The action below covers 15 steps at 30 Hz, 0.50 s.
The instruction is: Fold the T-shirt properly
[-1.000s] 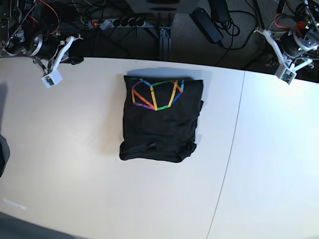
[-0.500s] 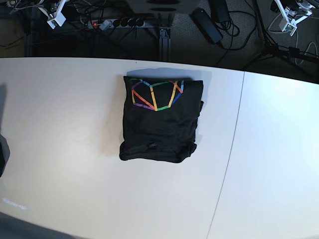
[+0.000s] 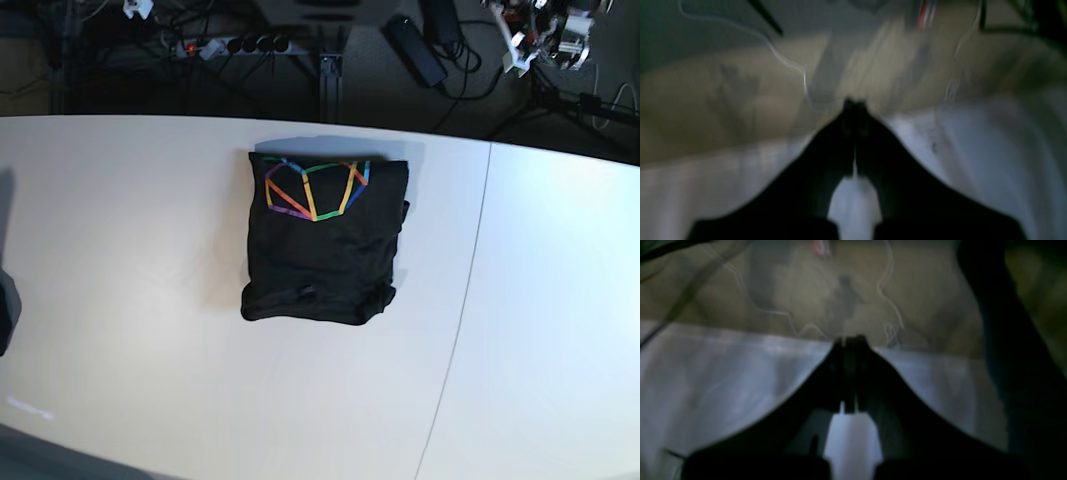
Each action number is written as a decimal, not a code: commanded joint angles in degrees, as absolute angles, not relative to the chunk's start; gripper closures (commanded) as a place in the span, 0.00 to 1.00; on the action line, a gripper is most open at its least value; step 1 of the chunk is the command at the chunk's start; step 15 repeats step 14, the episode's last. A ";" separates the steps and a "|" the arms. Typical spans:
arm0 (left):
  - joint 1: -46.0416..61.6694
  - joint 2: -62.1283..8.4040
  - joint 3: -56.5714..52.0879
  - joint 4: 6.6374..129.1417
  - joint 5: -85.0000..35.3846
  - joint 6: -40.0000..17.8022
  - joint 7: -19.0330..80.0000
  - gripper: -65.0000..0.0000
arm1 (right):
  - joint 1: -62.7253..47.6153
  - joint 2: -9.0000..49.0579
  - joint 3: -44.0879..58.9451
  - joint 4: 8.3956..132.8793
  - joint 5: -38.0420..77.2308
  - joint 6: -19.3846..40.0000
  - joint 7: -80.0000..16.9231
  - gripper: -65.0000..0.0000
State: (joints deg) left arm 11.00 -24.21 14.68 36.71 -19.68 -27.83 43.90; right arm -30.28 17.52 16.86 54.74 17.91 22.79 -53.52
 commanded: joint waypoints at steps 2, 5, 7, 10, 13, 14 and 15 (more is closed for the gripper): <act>5.87 -22.79 19.25 32.97 -18.72 -26.02 42.78 1.00 | -26.02 17.87 17.21 48.90 17.47 20.73 -54.33 1.00; 0.21 -19.25 24.95 27.62 -17.87 -24.62 42.85 1.00 | -19.68 16.86 17.21 40.40 15.68 20.40 -57.43 1.00; -2.22 -17.10 27.73 24.84 -17.76 -24.58 43.31 1.00 | -16.29 16.01 17.21 36.03 14.85 18.87 -59.66 1.00; -3.73 -14.44 30.17 23.20 -17.76 -21.93 42.96 1.00 | -13.41 15.16 17.23 32.25 14.79 17.72 -59.72 1.00; -3.97 -12.01 30.41 23.27 -17.67 -20.53 41.52 1.00 | -11.86 14.87 17.21 31.64 14.81 17.76 -58.08 1.00; -3.97 -11.38 30.41 23.27 -17.43 -20.53 40.23 1.00 | -11.16 14.90 17.21 31.79 14.79 17.78 -57.87 1.00; -3.97 -11.38 30.41 23.27 -17.43 -20.53 40.23 1.00 | -11.16 14.90 17.21 31.79 14.79 17.78 -57.87 1.00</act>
